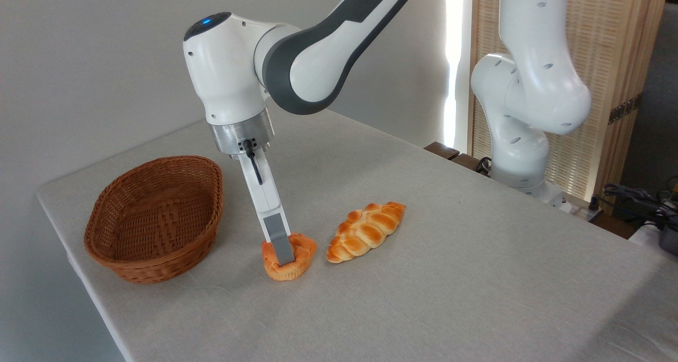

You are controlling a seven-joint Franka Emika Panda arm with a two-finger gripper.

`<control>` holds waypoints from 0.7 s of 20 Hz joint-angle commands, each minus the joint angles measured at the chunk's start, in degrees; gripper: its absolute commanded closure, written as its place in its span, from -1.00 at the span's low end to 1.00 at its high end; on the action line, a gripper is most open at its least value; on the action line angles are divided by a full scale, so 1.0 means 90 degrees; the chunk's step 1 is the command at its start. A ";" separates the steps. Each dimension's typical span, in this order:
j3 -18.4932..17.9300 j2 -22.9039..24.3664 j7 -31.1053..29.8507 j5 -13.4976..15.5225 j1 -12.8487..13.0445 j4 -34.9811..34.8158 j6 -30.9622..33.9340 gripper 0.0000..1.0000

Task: Put bread into the basket
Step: 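Close the gripper on the round bread roll, then lift the round roll and carry it over the wicker basket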

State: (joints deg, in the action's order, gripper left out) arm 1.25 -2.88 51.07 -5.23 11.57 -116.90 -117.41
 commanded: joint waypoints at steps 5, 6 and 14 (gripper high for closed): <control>-0.0061 0.0027 0.0000 -0.0025 0.0023 -0.0038 -0.0128 0.67; -0.0061 0.0056 -0.0010 0.0043 0.0013 0.0059 -0.0099 0.67; -0.0061 0.0018 -0.1062 0.1244 0.0003 0.1885 0.0722 0.74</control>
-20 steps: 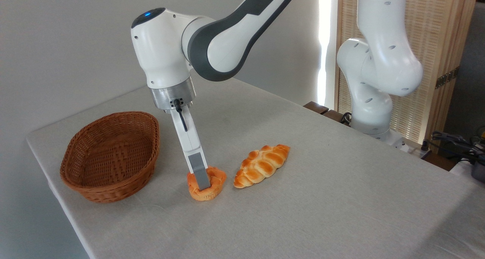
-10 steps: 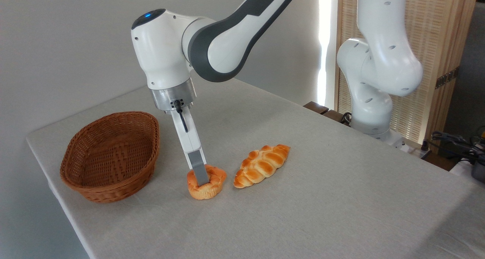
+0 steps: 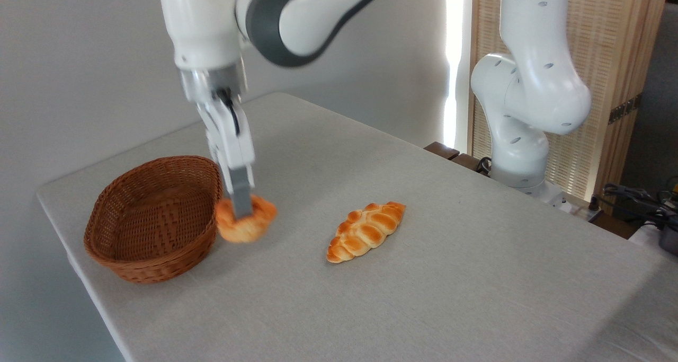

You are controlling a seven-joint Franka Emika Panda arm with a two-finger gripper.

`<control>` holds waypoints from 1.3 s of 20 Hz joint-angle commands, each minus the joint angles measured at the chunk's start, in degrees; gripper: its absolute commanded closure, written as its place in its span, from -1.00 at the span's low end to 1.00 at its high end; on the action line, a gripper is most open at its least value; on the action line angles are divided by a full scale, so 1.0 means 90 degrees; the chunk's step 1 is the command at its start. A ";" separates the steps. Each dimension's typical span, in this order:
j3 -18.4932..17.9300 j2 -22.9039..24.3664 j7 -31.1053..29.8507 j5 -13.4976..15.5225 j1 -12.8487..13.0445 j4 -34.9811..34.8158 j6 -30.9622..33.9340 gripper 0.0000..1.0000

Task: Put bread into the basket
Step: 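Lift the round roll and carry it over the wicker basket, then lower the roll into the basket and open the gripper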

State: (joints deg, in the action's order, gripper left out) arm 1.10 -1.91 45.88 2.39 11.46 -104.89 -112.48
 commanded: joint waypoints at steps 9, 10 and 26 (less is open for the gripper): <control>0.0737 -0.1085 -0.1583 0.0564 0.0016 0.0795 -0.2597 0.33; 0.0766 -0.1183 -0.1592 0.0584 0.0016 0.0795 -0.2794 0.16; 0.0962 -0.1604 -0.1456 0.0496 0.0016 0.0717 -0.3128 -1.00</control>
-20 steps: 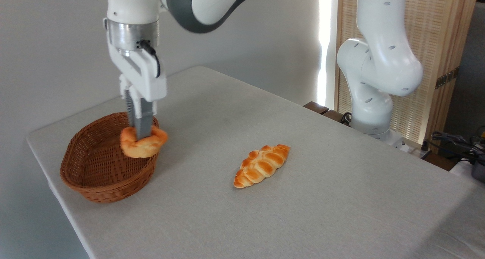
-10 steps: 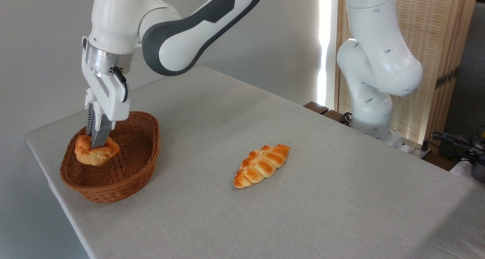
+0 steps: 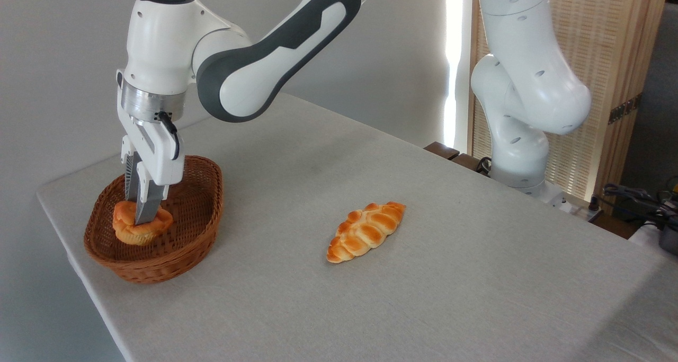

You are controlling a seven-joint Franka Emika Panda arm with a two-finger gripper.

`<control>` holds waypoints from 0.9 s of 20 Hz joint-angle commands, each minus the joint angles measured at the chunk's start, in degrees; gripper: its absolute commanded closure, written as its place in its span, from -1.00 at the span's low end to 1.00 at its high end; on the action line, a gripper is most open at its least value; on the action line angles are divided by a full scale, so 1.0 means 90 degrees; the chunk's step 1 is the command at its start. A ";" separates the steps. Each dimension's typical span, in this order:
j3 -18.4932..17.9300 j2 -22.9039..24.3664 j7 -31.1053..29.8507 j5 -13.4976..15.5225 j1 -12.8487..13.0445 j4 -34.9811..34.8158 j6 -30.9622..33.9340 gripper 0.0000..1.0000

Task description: Put bread into the basket

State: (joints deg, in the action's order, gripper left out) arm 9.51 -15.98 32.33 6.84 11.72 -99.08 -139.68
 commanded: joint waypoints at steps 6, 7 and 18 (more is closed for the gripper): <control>0.0028 -0.0041 0.0051 0.0002 -0.0023 0.0072 -0.0105 -1.00; 0.0028 -0.0041 0.0051 0.0002 -0.0023 0.0082 -0.0115 -1.00; -0.0556 0.1169 0.0031 0.0041 -0.0364 0.0355 0.2263 -1.00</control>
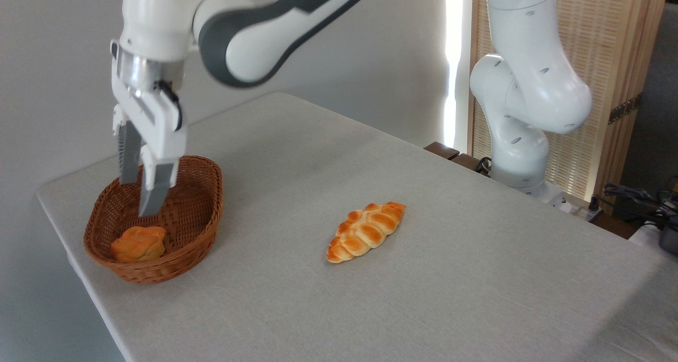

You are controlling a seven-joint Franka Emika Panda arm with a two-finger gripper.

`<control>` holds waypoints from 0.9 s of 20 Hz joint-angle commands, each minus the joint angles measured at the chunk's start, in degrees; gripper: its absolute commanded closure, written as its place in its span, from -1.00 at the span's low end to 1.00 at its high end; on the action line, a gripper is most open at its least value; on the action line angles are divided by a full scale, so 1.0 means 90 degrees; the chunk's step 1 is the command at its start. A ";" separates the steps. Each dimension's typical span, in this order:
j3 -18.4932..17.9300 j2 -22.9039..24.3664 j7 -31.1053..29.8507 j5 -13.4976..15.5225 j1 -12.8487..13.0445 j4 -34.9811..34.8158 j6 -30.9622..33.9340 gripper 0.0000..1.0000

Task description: Put bread into the basket

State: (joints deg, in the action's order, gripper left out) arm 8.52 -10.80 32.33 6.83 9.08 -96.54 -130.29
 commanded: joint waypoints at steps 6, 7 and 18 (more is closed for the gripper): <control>-0.1082 0.0751 0.0545 0.0002 -0.0081 0.1107 0.4054 -1.00; -0.1238 0.0760 0.0935 0.0002 -0.0081 0.1127 0.4221 -1.00; -0.1056 0.1258 0.1192 -0.0203 -0.0577 0.0708 0.4438 -1.00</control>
State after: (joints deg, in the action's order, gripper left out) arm -3.41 -1.86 42.31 6.04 6.38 -87.52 -91.39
